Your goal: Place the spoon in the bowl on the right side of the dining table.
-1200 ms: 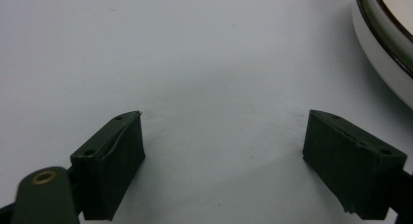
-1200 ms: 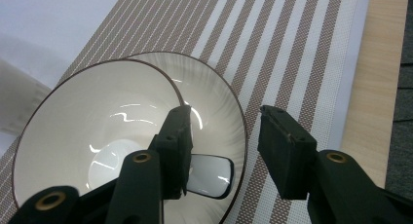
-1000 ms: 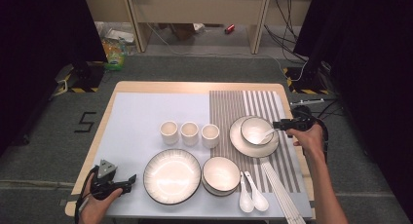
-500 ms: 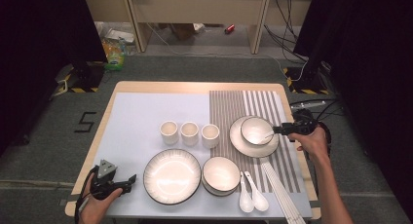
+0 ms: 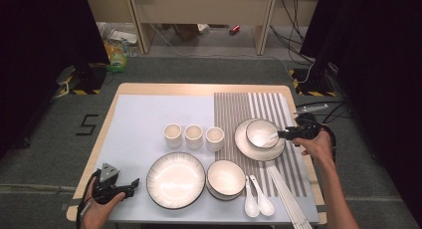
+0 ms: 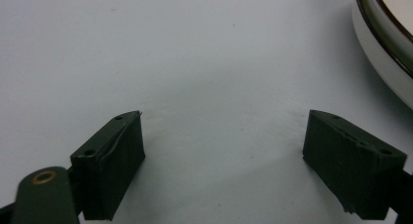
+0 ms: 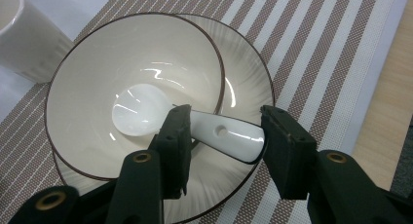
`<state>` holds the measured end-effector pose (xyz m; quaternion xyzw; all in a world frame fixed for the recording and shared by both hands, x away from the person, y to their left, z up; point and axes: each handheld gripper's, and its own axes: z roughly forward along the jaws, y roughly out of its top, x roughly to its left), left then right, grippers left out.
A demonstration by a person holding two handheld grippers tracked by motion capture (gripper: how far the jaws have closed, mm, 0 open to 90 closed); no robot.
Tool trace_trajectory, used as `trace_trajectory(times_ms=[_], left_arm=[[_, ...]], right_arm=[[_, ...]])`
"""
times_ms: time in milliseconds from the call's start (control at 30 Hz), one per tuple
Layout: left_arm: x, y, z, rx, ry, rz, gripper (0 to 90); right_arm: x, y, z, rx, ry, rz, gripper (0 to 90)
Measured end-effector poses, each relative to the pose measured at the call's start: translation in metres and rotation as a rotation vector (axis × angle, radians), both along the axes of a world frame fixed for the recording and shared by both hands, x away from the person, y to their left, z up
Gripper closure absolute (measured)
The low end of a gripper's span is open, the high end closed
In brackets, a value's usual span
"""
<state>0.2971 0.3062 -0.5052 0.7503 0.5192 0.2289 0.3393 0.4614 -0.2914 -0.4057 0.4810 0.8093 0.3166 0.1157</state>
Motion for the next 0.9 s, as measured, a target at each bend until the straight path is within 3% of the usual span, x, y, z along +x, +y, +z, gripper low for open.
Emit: trace_trajectory(times_ms=[400,633,900], left_arm=[[0.000,0.000,0.000,-0.001,-0.006,0.004,14.1],[0.000,0.000,0.000,-0.001,-0.003,0.002,14.1],[0.000,0.000,0.000,-0.001,-0.003,0.001,14.1]], right_arm=[[0.001,0.002,0.000,0.002,0.000,-0.015,55.8],[0.002,-0.003,0.013,0.036,-0.024,-0.035,52.4],[0.004,0.000,0.018,0.026,-0.035,-0.032,51.7]])
